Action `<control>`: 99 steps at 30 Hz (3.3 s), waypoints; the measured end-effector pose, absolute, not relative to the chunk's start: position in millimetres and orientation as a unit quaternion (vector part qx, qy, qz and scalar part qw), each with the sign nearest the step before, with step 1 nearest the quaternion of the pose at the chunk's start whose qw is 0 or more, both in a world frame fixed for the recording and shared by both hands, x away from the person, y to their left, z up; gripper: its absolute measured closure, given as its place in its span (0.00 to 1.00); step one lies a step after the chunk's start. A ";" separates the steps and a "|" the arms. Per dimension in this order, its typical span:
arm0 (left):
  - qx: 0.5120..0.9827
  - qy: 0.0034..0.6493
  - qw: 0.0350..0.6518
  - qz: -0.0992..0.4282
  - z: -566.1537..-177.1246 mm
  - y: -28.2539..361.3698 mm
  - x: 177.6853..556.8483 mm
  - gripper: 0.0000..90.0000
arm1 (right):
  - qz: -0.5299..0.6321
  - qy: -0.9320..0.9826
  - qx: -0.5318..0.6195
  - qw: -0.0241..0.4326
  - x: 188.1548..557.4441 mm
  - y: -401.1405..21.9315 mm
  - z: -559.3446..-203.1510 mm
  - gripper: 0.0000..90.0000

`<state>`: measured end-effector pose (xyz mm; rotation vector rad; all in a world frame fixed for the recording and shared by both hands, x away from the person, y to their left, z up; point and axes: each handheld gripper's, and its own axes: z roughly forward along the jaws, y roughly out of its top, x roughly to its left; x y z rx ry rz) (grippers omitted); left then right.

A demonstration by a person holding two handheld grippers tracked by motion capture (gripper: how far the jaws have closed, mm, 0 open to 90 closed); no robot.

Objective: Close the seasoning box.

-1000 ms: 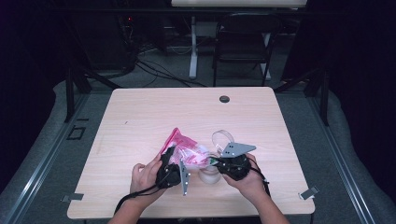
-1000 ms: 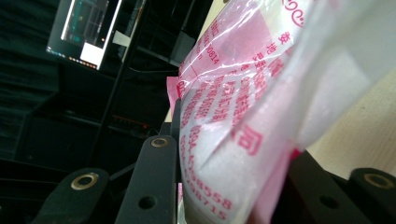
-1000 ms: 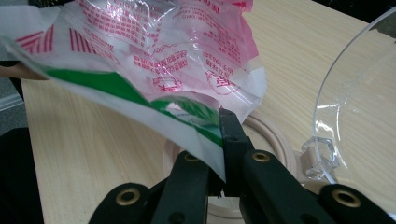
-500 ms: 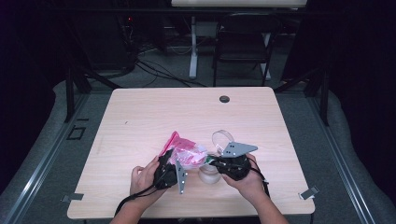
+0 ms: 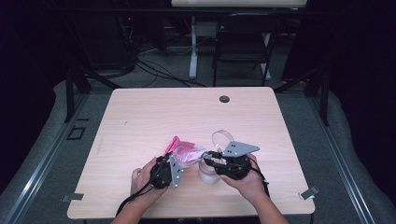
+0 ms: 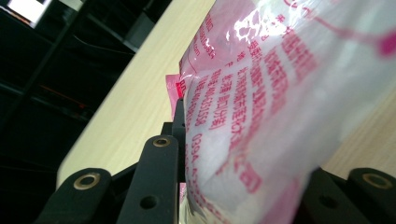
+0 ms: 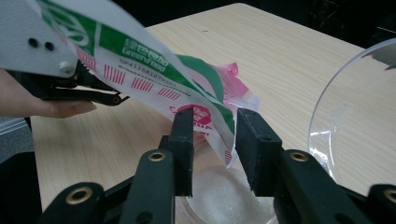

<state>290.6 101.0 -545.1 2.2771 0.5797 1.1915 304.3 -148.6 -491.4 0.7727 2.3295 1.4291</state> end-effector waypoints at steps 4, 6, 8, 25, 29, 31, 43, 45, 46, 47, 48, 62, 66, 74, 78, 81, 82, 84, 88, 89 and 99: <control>0.844 0.231 0.273 0.400 -547.5 105.3 295.8 0.83 | 0.498 0.810 0.269 0.154 304.1 -147.6 -491.5 0.69; 0.845 0.235 0.276 0.394 -548.0 105.6 296.3 0.83 | 0.498 0.809 0.269 0.155 304.0 -147.9 -491.3 0.68; 0.847 0.250 0.290 0.369 -549.4 107.7 299.4 0.83 | 0.501 0.808 0.269 0.156 304.1 -148.7 -490.6 0.67; 0.843 0.324 0.350 0.250 -553.9 122.9 316.0 0.84 | 0.521 0.792 0.276 0.158 304.2 -155.2 -480.8 0.58; 0.827 0.351 0.369 0.239 -551.3 132.0 319.3 0.84 | 0.524 0.788 0.279 0.162 304.4 -158.5 -477.7 0.58; 0.814 0.373 0.375 0.241 -549.6 141.9 322.1 0.84 | 0.533 0.780 0.286 0.163 305.5 -164.1 -473.0 0.59; 0.735 0.499 0.342 0.305 -543.3 208.7 327.6 0.83 | 0.552 0.757 0.305 0.172 311.4 -180.9 -455.0 0.67; 0.723 0.514 0.337 0.315 -544.8 217.6 328.5 0.83 | 0.549 0.756 0.311 0.174 312.2 -181.4 -455.0 0.69; 0.723 0.514 0.337 0.315 -544.8 217.6 328.5 0.83 | 0.549 0.756 0.312 0.174 312.8 -181.5 -455.3 0.71; 0.712 0.533 0.320 0.327 -547.4 227.6 329.9 0.83 | 0.550 0.754 0.315 0.171 313.5 -180.6 -456.4 0.72; 0.706 0.541 0.317 0.328 -548.8 231.8 331.0 0.83 | 0.546 0.757 0.314 0.172 314.1 -180.2 -457.0 0.74; 0.682 0.592 0.324 0.282 -560.4 250.9 337.9 0.78 | 0.528 0.776 0.303 0.162 315.8 -175.0 -461.4 0.83; 0.685 0.588 0.337 0.267 -559.0 250.5 336.2 0.68 | 0.530 0.777 0.302 0.159 317.0 -175.7 -461.6 0.82; 0.679 0.560 0.376 0.290 -545.7 241.2 322.7 0.49 | 0.533 0.774 0.300 0.163 316.5 -174.7 -455.7 0.84; 0.674 0.548 0.402 0.289 -537.7 237.4 317.5 0.33 | 0.528 0.778 0.291 0.176 313.0 -170.6 -448.9 0.88; 0.677 0.541 0.416 0.275 -533.5 231.3 313.0 0.27 | 0.525 0.781 0.285 0.182 311.7 -168.6 -446.2 0.92; 0.681 0.536 0.418 0.273 -532.6 229.0 311.8 0.27 | 0.525 0.781 0.286 0.183 311.7 -168.2 -446.0 0.93; 0.684 0.530 0.418 0.276 -531.1 225.1 309.8 0.27 | 0.521 0.783 0.286 0.184 312.3 -167.7 -446.1 0.96; 0.692 0.527 0.417 0.264 -531.4 220.8 308.6 0.27 | 0.517 0.785 0.288 0.183 314.3 -167.0 -447.6 1.00; 0.695 0.527 0.416 0.259 -531.8 219.9 308.5 0.27 | 0.516 0.786 0.288 0.183 314.9 -167.1 -447.7 1.00; 0.720 0.492 0.427 0.241 -527.7 204.8 301.8 0.26 | 0.516 0.787 0.286 0.180 317.0 -165.5 -448.2 1.00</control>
